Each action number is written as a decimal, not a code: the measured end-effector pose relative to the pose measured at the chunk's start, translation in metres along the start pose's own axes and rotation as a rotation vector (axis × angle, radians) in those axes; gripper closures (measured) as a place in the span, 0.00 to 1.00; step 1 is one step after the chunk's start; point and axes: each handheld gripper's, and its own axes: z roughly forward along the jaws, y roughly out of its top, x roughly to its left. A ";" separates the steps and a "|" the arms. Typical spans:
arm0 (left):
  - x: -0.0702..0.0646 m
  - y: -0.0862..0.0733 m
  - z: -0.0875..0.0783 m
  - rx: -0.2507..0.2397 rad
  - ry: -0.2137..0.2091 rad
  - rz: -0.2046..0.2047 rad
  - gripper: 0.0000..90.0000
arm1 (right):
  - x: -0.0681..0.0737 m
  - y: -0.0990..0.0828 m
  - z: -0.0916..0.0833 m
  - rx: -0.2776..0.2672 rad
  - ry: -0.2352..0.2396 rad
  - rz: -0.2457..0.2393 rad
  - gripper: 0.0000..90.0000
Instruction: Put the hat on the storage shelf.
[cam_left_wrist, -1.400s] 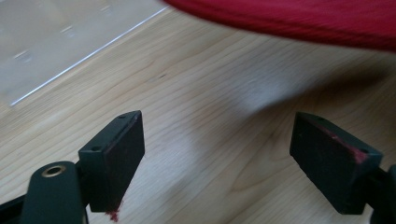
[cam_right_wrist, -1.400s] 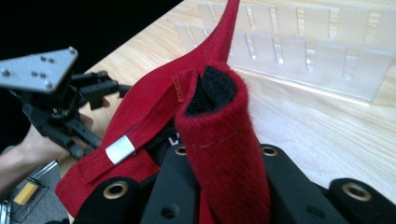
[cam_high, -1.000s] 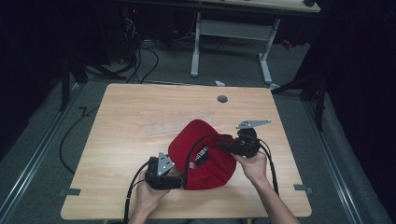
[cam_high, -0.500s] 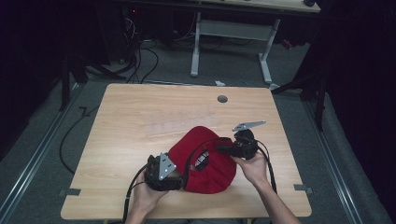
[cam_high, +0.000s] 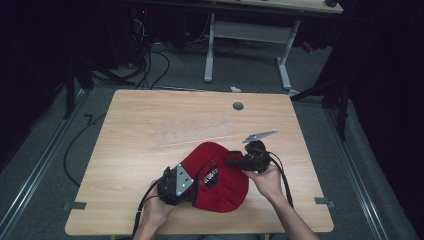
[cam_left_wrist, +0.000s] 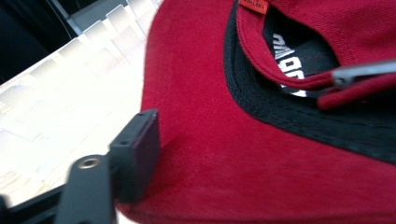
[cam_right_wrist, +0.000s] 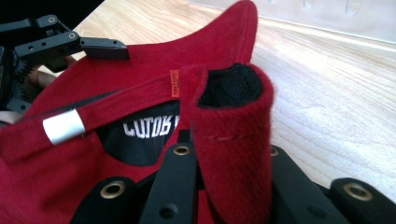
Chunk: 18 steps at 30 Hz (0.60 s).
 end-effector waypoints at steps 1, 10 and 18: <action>0.000 0.000 0.000 0.000 0.000 0.000 0.41 | 0.000 0.000 0.000 0.000 0.000 0.000 0.93; -0.001 0.010 -0.008 0.030 -0.067 -0.012 0.66 | -0.001 -0.002 -0.003 -0.032 0.034 -0.008 0.91; 0.000 0.019 -0.009 0.072 -0.117 -0.043 0.80 | -0.007 -0.002 -0.006 -0.089 0.025 0.004 0.84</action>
